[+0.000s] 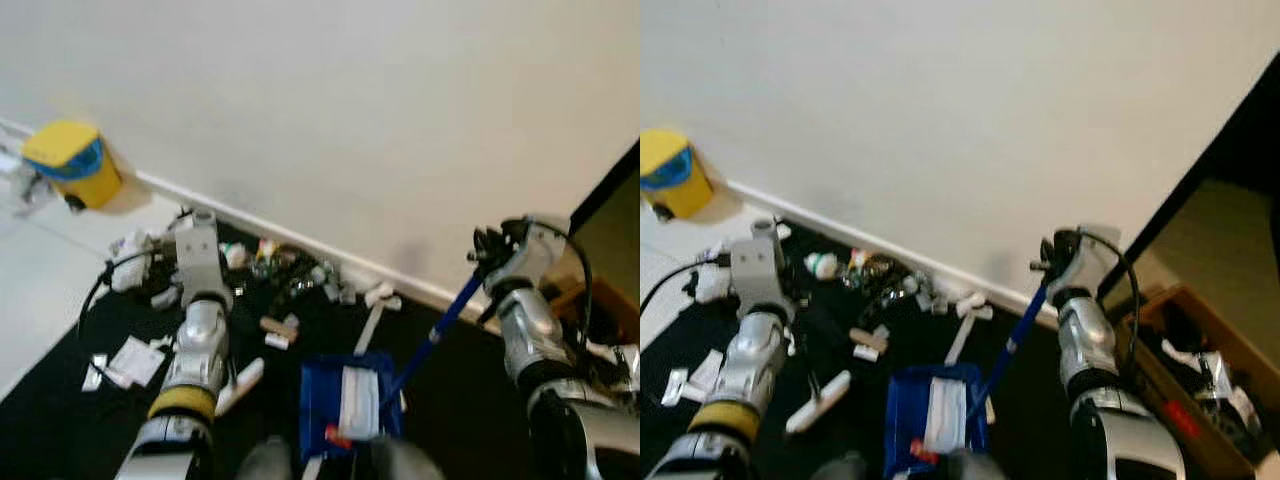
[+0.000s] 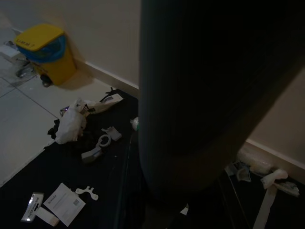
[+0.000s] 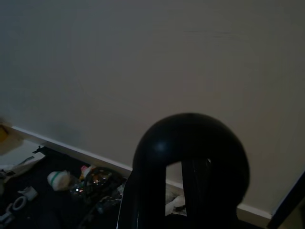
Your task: Sweep floor
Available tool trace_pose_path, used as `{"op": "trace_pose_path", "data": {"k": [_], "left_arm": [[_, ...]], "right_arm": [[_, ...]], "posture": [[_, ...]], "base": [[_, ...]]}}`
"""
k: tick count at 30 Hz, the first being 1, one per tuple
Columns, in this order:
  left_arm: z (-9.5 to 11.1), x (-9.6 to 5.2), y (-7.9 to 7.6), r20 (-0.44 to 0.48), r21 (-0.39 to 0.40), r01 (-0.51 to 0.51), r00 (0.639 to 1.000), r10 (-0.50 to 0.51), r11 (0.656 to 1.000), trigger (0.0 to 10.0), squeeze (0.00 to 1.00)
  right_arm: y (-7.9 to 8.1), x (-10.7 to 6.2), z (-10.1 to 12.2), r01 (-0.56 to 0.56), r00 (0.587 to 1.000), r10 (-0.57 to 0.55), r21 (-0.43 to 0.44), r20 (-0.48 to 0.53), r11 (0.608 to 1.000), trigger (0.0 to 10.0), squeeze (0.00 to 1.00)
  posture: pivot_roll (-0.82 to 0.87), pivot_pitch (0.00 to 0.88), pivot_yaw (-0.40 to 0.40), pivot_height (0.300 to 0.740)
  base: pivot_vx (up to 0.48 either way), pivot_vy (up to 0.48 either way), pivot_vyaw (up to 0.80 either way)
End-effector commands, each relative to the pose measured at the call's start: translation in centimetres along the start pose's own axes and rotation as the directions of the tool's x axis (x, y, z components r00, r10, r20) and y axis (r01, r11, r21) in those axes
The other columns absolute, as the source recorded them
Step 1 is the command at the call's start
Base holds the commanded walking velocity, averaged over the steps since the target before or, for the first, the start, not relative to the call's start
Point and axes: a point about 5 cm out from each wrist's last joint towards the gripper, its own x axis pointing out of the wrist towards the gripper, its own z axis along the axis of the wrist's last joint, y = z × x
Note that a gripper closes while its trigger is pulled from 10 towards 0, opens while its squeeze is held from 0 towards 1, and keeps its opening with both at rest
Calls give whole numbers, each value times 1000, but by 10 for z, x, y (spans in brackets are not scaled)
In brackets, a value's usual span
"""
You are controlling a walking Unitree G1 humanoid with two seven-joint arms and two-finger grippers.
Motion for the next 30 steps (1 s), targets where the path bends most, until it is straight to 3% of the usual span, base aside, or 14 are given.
{"op": "trace_pose_path", "data": {"k": [1, 8, 20, 30], "left_arm": [[-3, 0, 2, -22, -19, -2, 1000, 1, 1000, 10000, 0], [-4, 0, 2, -36, -31, -4, 999, 3, 1000, 10000, 0], [-5, 0, 3, -50, -32, 1, 999, -2, 999, 10000, 0], [-3, 0, 1, -37, -6, 17, 999, -17, 1000, 10000, 0]], "right_arm": [[0, 1, 1, 5, 1000, -5, 13, 5, 1000, 10000, 0], [0, 1, 1, 4, 1000, -4, 15, 4, 1000, 10000, 0], [-2, -1, -1, 11, 1000, -11, 13, -1, 1000, 10000, 0], [-2, -4, -5, 17, 1000, -17, 17, -11, 1000, 10000, 0]], "posture": [[50, 48, -53, 740], [49, 48, -52, 740], [49, 50, -52, 740], [50, 54, -46, 740]], "base": [[0, 0, 0], [0, 0, 0], [0, 480, 0], [0, 0, 0]]}}
